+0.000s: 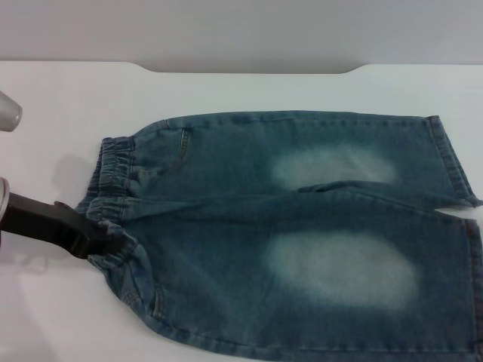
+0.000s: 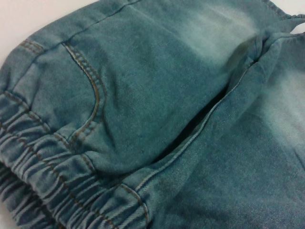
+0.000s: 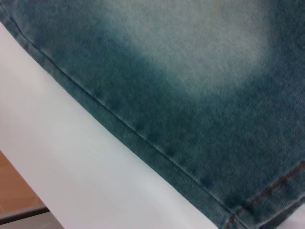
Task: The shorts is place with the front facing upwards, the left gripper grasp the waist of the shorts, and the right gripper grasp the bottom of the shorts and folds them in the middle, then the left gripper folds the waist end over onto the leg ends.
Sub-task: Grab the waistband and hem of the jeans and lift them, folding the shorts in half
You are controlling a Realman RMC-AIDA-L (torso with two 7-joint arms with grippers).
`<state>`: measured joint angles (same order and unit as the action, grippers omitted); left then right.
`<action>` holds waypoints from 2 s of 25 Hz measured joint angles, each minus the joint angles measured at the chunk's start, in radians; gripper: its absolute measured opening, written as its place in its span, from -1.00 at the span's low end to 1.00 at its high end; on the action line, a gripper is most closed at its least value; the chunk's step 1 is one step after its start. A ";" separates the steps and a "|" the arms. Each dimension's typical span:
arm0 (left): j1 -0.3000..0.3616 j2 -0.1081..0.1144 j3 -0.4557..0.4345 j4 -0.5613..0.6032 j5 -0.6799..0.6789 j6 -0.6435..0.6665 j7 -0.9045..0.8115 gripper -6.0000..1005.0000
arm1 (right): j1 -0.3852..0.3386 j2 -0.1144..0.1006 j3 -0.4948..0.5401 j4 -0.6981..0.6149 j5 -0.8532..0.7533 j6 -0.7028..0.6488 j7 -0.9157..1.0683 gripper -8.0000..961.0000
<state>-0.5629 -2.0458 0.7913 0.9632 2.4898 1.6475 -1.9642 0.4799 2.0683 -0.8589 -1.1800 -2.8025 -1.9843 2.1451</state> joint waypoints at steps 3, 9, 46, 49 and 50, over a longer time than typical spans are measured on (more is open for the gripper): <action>0.000 -0.002 0.001 0.000 0.001 0.000 0.001 -0.87 | 0.000 -0.001 0.000 -0.003 -0.001 0.004 0.000 0.12; 0.000 -0.002 0.002 0.000 0.001 -0.004 0.002 -0.87 | 0.004 -0.001 -0.001 0.006 -0.015 0.010 0.000 0.12; -0.008 -0.007 0.003 -0.012 -0.005 -0.008 0.002 -0.87 | 0.044 0.004 -0.046 0.054 -0.007 0.064 -0.007 0.12; -0.011 -0.007 0.003 -0.018 -0.005 -0.010 0.002 -0.87 | 0.048 0.005 -0.061 0.066 -0.005 0.065 -0.007 0.12; -0.011 -0.007 0.003 -0.020 -0.005 -0.011 0.002 -0.87 | 0.049 0.005 -0.067 0.069 -0.004 0.067 -0.006 0.12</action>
<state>-0.5743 -2.0524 0.7945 0.9430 2.4851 1.6365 -1.9619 0.5286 2.0735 -0.9262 -1.1108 -2.8066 -1.9173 2.1387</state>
